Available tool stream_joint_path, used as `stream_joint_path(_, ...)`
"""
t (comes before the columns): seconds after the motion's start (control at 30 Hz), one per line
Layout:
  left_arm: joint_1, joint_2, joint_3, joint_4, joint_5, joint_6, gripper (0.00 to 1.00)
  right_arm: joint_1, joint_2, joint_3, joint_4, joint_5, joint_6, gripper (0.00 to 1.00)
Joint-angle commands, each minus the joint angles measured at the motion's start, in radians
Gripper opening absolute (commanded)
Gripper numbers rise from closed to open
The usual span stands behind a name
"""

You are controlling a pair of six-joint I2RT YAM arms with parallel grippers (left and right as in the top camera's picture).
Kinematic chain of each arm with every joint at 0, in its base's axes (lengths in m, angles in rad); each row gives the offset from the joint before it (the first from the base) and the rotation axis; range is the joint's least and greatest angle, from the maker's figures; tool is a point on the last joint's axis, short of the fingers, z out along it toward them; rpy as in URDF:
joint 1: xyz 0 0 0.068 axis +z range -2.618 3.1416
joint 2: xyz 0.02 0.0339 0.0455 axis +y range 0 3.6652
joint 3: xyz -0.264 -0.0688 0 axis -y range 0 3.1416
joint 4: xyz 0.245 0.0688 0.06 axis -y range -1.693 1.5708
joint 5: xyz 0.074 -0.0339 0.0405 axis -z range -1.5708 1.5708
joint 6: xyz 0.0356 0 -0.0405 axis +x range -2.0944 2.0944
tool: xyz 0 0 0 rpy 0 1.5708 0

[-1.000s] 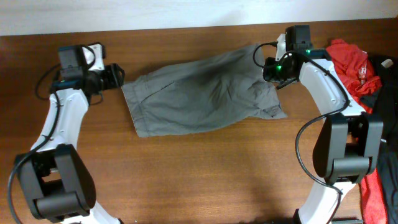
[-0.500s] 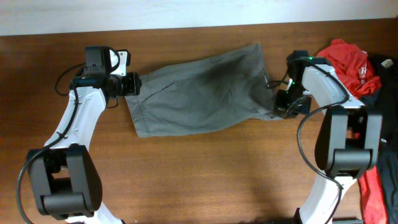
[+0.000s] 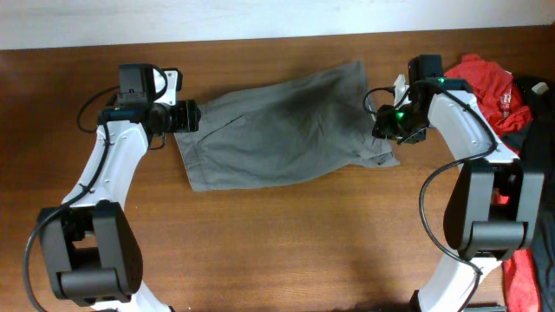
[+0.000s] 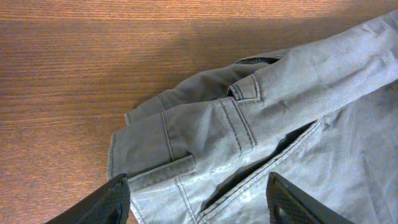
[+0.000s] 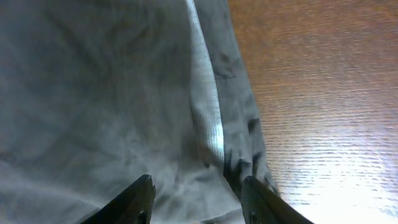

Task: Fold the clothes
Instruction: 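Release the folded edge and press the fold flat with both grippers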

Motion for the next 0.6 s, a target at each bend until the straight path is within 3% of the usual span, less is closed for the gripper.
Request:
stream_joint_path(0.0,0.003,-0.01,0.003,-0.001,-0.006,0.012,0.7,0.019,0.009,-0.076,0.066,-0.016,-0.022,0.49)
stream_joint_path(0.07,0.003,-0.01,0.003,-0.002,-0.006,0.012,0.7,0.018,0.009,-0.097,0.098,-0.016,-0.022,0.18)
stream_joint_path(0.13,0.003,-0.01,0.003,-0.007,-0.006,0.012,0.71,0.009,-0.005,-0.087,0.09,-0.012,-0.022,0.04)
stream_joint_path(0.37,0.003,-0.01,0.003,-0.011,-0.002,0.012,0.71,-0.056,-0.131,-0.063,-0.074,0.055,0.056,0.04)
stream_joint_path(0.57,0.003,-0.005,0.003,-0.008,-0.002,0.012,0.72,-0.072,-0.127,-0.118,-0.161,0.129,0.128,0.04)
